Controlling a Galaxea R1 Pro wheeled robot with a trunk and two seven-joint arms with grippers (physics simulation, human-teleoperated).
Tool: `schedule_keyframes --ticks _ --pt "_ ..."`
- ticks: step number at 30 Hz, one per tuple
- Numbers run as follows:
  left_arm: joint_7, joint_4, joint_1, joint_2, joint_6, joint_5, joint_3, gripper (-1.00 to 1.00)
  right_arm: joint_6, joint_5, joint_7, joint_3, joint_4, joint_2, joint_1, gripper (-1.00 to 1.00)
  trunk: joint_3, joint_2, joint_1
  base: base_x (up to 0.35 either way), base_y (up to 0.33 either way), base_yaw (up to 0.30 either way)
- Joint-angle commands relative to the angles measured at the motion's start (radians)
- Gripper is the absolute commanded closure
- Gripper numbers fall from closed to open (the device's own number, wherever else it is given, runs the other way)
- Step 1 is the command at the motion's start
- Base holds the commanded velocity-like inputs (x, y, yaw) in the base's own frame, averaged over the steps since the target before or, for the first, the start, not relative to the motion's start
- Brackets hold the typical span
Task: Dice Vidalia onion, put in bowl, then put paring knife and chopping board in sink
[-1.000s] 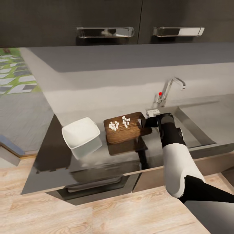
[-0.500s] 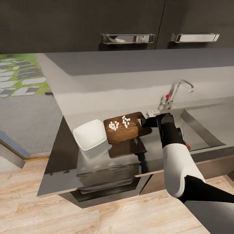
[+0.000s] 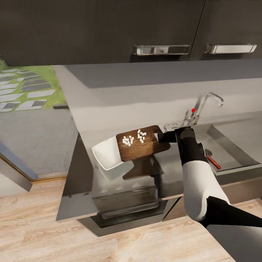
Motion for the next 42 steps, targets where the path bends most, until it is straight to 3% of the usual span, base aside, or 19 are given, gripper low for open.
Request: schedule_keyframes --ticks 1,9,23,29,32,37,42 --pt "-0.005 0.004 -0.001 0.0 -0.006 0.01 -0.008 -1.0 0.002 0.008 0.01 -0.005 -0.001 0.002 -0.001 1.0 0.0 -0.002 0.001 0.0 0.271 0.0" --pt "-0.005 0.004 -0.001 0.0 -0.006 0.01 -0.008 -1.0 0.002 0.008 0.01 -0.005 -0.001 0.002 -0.001 1.0 0.012 -0.002 0.001 0.0 0.217 0.0" --pt "-0.005 0.004 -0.001 0.0 -0.006 0.01 -0.008 -1.0 0.002 0.017 0.009 -0.003 -0.008 0.002 -0.001 1.0 0.02 -0.002 0.001 0.0 0.009 0.0" --pt "-0.005 0.005 -0.001 -0.002 -0.006 0.01 -0.008 -1.0 0.014 0.021 0.007 0.103 -0.016 0.002 -0.001 1.0 0.02 -0.002 0.001 0.0 0.0 0.0" --pt "-0.005 0.005 -0.001 -0.002 -0.006 0.01 -0.008 -1.0 0.017 0.044 0.006 0.123 -0.026 0.002 -0.001 1.0 0.02 -0.002 0.001 0.0 0.0 0.0" --pt "-0.007 0.005 -0.001 -0.002 -0.006 0.01 -0.008 -1.0 0.017 0.152 0.006 0.128 -0.036 0.0 -0.004 1.0 0.02 -0.002 0.001 0.0 0.0 0.0" --pt "-0.007 0.005 -0.001 -0.002 -0.006 0.01 -0.008 -1.0 0.023 0.168 0.007 0.128 -0.043 -0.001 -0.008 1.0 0.02 -0.002 0.001 0.0 0.0 0.0"
